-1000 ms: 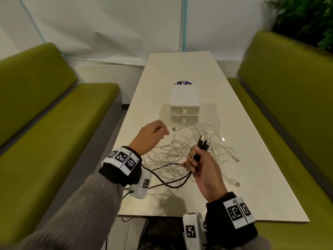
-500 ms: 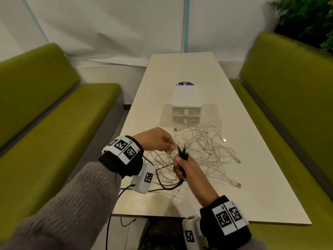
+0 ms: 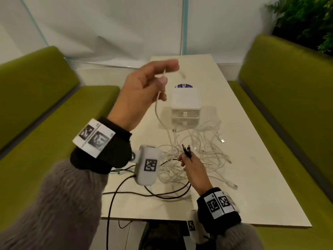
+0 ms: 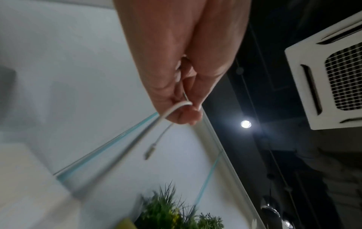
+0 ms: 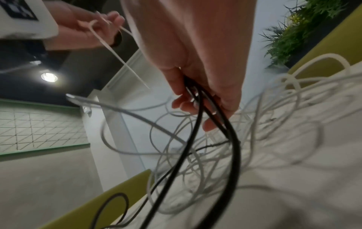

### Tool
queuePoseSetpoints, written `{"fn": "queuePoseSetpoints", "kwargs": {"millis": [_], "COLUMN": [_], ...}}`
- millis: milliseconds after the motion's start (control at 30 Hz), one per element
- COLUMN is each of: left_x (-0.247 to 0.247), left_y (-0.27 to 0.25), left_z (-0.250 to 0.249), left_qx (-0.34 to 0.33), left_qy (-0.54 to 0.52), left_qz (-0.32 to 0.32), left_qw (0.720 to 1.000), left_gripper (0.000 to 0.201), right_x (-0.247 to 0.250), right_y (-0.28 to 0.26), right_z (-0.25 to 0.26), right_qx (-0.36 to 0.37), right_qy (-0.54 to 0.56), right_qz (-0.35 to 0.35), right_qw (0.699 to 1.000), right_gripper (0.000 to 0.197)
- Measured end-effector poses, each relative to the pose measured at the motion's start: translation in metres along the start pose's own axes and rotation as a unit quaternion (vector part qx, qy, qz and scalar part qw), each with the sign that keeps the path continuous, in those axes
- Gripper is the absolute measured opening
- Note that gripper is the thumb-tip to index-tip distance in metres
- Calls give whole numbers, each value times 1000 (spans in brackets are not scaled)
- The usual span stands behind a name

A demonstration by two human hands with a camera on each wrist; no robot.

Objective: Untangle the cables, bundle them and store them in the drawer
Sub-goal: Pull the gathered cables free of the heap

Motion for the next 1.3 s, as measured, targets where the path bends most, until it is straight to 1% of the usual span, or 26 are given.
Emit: {"fn": "queuePoseSetpoints", "kwargs": {"millis": [67,133,200,267,367,467,533,633,700,767,833,933,967,1033,1100,1167,1300], "left_x": [1,-1,-2,0,0,-3,-11,-33,-47,-53,-53,-48,-45,-40,-38,-37,-38], "left_y": [11,15,11,1,-21,-46,-60,-80,-92,-103,-114,-128,-130,-129,-127,-126,-121], "left_z": [-10,-10,-5,4,25,54,67,78,82,89,101,121,125,129,131,130,115], "left_qx": [-20,-13,-1,7,29,56,58,33,13,10,50,151,173,195,207,200,149], "left_qy": [96,163,195,216,229,220,206,178,153,135,143,185,189,203,232,238,184], "left_qz": [21,44,54,50,42,13,0,23,43,53,70,115,113,98,101,105,65], "left_qw": [995,986,979,975,972,974,977,983,987,989,986,964,960,955,945,945,969], "left_gripper": [42,46,47,47,45,45,47,50,52,49,44,32,31,30,34,39,34], "right_x": [-7,-13,-13,-3,16,20,19,22,25,30,36,46,46,43,37,35,31], "right_y": [4,6,7,6,-3,-16,-20,-22,-22,-21,-21,-21,-22,-24,-27,-29,-34], "right_z": [1,6,13,16,19,27,30,31,29,29,28,29,30,33,36,40,46], "right_qx": [8,16,19,3,3,9,13,9,-1,-5,-2,21,29,45,52,57,66], "right_qy": [38,58,74,132,259,361,372,358,379,415,438,454,450,442,461,471,437], "right_qz": [14,30,29,1,-36,-8,4,-4,-8,-8,-7,-6,-5,2,18,33,49], "right_qw": [999,998,997,991,965,932,928,934,925,910,899,891,892,896,886,879,896], "right_gripper": [27,27,27,25,26,27,28,32,32,33,35,35,33,31,30,29,33]}}
Point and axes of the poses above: each hand's wrist, its own y-axis towards the middle knuckle, its own x-axis out of the back of the hand, z = x × y, the point moved 6 cm from there along y, towards the middle knuckle, and after that the axes turned 7 degrees about -y, right-handed, at the moved point
